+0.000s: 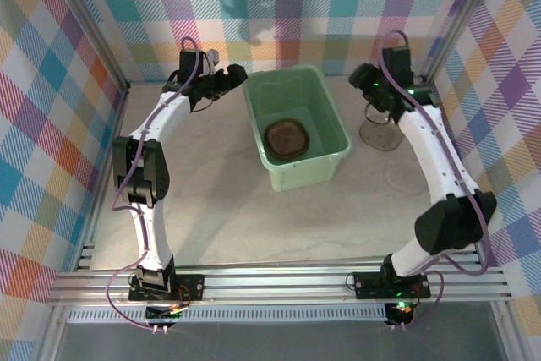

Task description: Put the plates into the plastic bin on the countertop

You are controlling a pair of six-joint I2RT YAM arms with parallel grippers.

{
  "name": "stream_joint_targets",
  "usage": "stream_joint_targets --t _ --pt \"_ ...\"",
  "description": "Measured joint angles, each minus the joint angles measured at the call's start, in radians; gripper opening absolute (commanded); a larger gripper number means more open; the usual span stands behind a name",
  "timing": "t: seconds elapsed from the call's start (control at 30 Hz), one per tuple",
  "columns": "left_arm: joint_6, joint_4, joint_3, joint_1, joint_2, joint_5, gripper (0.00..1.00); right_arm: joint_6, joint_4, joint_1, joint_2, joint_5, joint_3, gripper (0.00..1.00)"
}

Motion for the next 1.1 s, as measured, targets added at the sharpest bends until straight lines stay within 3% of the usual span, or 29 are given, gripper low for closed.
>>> stream_joint_targets --t 0.33,0.57,0.87,1.1 --pt "0.018 -0.001 -0.015 -0.036 -0.075 -0.002 0.86 -0.114 -0.102 -0.349 -0.192 -0.145 -0.416 0.78" --pt "0.041 -0.010 -0.047 -0.040 -0.121 -0.007 0.86 -0.229 -0.075 -0.581 -0.153 -0.285 -0.571 0.77" --pt "0.067 -0.056 -0.119 -0.041 -0.171 -0.031 0.86 -0.419 0.034 -0.744 0.005 -0.459 -0.590 0.76" --pt "0.090 -0.057 -0.154 -0.041 -0.200 -0.040 0.87 -0.574 0.023 -0.761 0.114 -0.460 -0.523 0.74"
